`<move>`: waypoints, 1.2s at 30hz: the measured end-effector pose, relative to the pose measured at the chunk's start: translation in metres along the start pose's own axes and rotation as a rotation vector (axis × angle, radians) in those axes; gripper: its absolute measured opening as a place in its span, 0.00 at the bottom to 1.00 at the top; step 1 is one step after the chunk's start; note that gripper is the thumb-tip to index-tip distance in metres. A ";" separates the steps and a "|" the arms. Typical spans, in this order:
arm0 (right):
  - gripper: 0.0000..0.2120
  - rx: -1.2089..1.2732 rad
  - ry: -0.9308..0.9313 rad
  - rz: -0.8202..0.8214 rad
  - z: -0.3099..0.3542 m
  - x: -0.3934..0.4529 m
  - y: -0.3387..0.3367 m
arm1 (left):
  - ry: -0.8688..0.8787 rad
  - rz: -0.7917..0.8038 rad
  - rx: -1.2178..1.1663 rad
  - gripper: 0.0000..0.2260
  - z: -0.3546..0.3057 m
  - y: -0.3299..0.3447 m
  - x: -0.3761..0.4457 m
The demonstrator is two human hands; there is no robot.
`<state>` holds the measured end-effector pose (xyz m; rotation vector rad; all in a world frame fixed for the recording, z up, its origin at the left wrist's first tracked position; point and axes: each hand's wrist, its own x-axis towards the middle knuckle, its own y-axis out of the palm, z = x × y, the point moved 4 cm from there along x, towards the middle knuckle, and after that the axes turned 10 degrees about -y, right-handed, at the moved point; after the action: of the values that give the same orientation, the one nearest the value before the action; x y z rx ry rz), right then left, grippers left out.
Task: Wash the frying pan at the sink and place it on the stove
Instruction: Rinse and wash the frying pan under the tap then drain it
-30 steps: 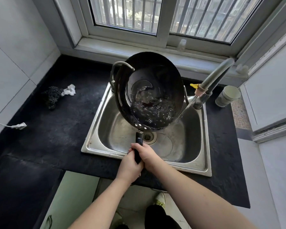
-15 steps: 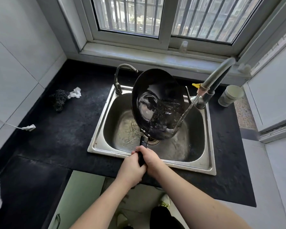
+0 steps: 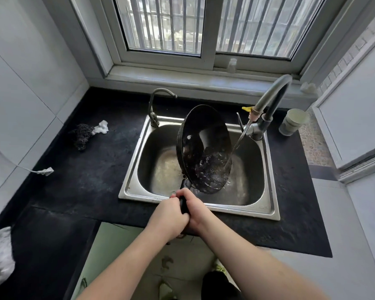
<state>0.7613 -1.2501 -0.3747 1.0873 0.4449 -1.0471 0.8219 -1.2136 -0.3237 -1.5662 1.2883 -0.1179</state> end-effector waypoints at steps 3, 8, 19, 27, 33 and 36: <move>0.08 0.019 0.012 0.025 -0.001 -0.005 0.007 | -0.020 -0.006 0.098 0.04 -0.001 -0.009 -0.002; 0.09 0.064 0.000 0.042 -0.002 -0.008 0.017 | -0.040 -0.031 0.245 0.13 -0.002 -0.020 -0.002; 0.11 -0.058 0.034 0.056 0.007 -0.026 0.026 | -0.118 0.165 0.015 0.07 -0.012 -0.038 -0.004; 0.15 -0.156 -0.105 -0.078 0.020 -0.035 0.013 | -0.270 0.412 -0.553 0.07 -0.015 -0.032 -0.013; 0.16 -0.115 -0.079 -0.113 0.013 -0.044 0.006 | -0.381 0.541 -0.779 0.09 -0.016 -0.021 -0.023; 0.21 -0.062 -0.099 -0.098 0.013 -0.048 0.002 | -0.451 0.613 -0.931 0.11 -0.017 -0.019 -0.025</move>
<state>0.7375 -1.2392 -0.3321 0.9619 0.4521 -1.1605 0.8133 -1.2087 -0.2892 -1.6815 1.4594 1.3066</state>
